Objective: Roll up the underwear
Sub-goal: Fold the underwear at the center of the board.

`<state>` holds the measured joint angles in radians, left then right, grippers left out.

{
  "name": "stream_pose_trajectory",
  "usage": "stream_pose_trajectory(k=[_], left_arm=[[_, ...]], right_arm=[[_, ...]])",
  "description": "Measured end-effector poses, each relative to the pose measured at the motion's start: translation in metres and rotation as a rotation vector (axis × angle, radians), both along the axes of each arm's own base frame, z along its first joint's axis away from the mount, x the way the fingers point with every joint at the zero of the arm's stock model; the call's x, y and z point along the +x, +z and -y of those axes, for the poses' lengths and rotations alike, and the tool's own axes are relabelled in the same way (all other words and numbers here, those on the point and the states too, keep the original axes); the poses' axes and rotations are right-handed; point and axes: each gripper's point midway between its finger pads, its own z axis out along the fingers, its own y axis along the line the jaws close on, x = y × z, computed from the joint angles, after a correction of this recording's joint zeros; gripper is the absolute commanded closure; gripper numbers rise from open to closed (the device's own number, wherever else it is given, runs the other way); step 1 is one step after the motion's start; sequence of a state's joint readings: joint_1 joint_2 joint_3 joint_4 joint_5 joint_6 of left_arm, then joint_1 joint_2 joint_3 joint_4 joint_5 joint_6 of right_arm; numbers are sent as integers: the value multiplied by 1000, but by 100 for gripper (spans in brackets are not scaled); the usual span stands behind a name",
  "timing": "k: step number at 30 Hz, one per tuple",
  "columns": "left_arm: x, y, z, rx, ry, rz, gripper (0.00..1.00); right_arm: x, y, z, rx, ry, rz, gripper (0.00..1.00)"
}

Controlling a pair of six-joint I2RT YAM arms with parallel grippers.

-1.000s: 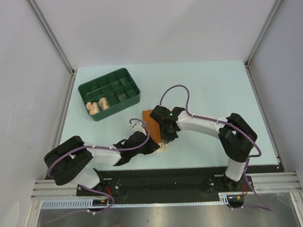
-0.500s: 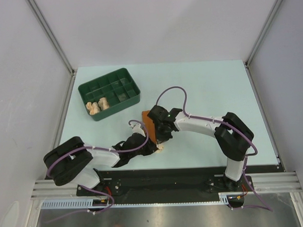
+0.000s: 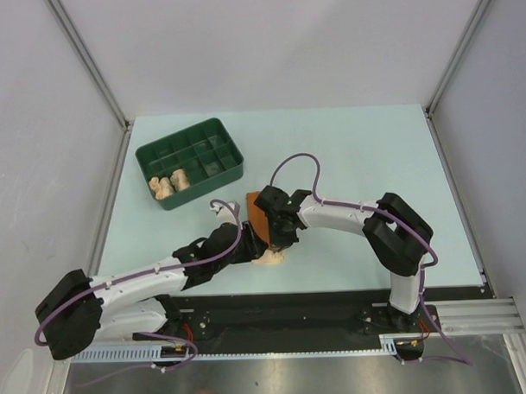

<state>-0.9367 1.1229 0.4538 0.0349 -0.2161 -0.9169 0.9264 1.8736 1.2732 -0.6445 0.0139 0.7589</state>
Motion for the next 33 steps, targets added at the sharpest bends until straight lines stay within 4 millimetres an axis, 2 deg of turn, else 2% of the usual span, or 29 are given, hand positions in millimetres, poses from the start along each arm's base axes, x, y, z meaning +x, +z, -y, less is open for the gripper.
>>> stream_pose_trajectory(k=[3, 8, 10, 12, 17, 18, 22, 33], left_arm=[[-2, -6, -12, 30, 35, -16, 50], [-16, -45, -31, 120, 66, -113, 51], [-20, -54, -37, 131, 82, -134, 54], [-19, -53, -36, 120, 92, -132, 54], [-15, -55, -37, 98, 123, -122, 67], [-15, -56, -36, 87, 123, -114, 71], [-11, -59, -32, 52, 130, -95, 99], [-4, -60, -23, 23, 124, -68, 100]], right_arm=[[0, 0, 0, 1, 1, -1, 100], [0, 0, 0, 1, 1, -1, 100], [0, 0, 0, 1, 1, 0, 100], [0, 0, 0, 1, 1, 0, 100], [0, 0, 0, 0, 1, 1, 100], [0, 0, 0, 0, 1, 0, 100], [0, 0, -1, 1, 1, 1, 100], [-5, 6, -7, 21, 7, 20, 100]])
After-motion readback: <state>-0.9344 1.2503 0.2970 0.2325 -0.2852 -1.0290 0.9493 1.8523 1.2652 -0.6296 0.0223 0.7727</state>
